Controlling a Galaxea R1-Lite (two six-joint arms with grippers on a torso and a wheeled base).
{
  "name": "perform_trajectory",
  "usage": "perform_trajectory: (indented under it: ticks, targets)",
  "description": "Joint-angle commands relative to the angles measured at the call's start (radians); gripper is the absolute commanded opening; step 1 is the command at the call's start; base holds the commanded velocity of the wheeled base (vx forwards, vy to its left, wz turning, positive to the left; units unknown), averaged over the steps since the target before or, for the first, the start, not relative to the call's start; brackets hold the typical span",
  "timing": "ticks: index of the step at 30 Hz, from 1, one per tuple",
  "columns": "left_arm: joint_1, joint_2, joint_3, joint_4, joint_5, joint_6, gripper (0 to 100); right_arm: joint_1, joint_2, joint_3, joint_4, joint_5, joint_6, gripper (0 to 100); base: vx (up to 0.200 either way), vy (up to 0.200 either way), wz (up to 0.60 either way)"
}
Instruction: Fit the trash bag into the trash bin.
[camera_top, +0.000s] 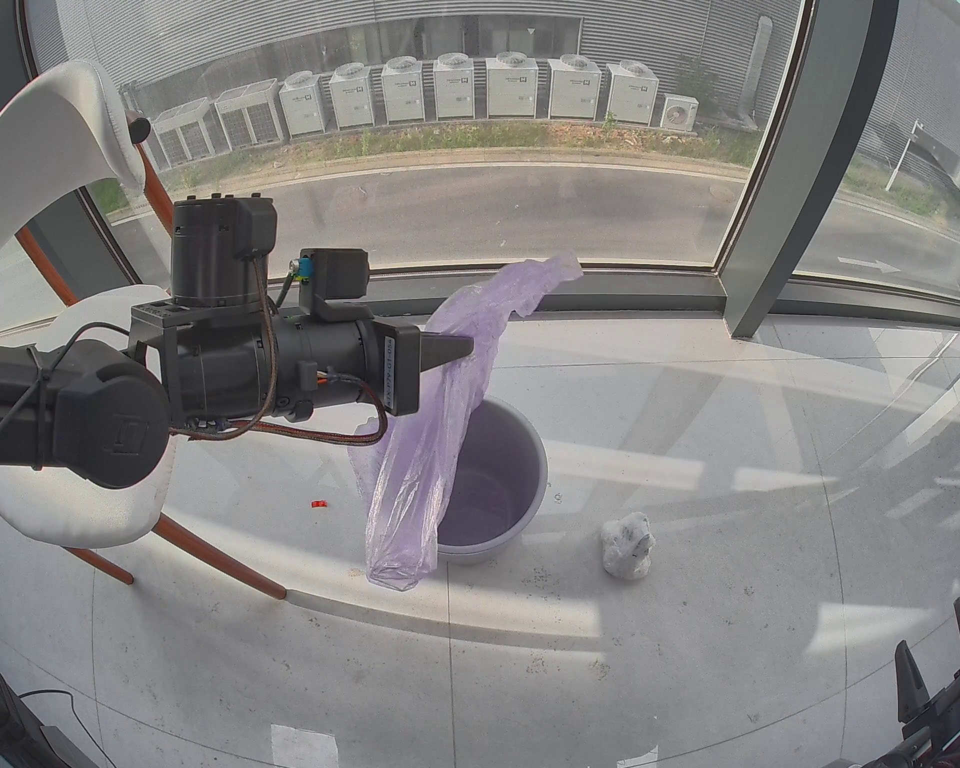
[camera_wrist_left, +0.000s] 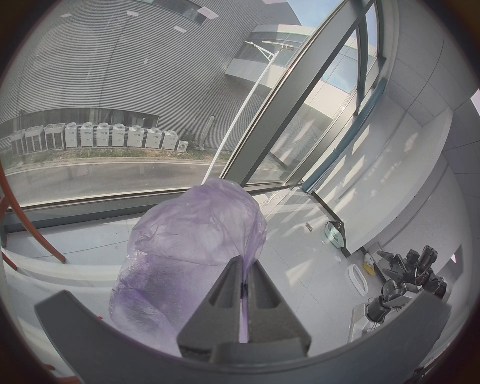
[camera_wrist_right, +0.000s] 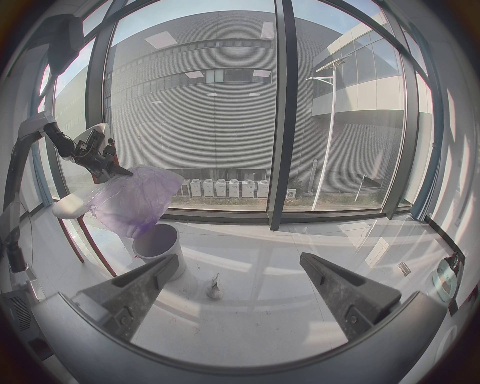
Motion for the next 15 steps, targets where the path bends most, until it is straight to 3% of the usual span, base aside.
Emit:
perform_trajectory:
  ticks: [1, 8, 15]
  targets:
    - [0.005, 0.011, -0.003, 0.000, -0.001, 0.001, 0, 0.000, -0.015, 0.018, -0.001, 0.000, 0.000, 100, 0.000, 0.000, 0.00]
    - [-0.010, 0.040, -0.127, 0.058, -0.002, -0.008, 0, 0.000, -0.015, 0.018, -0.001, 0.000, 0.000, 100, 0.000, 0.000, 0.00]
    - [-0.024, 0.045, -0.135, 0.092, 0.009, -0.009, 0, 0.000, -0.015, 0.018, -0.001, 0.000, 0.000, 100, 0.000, 0.000, 0.00]
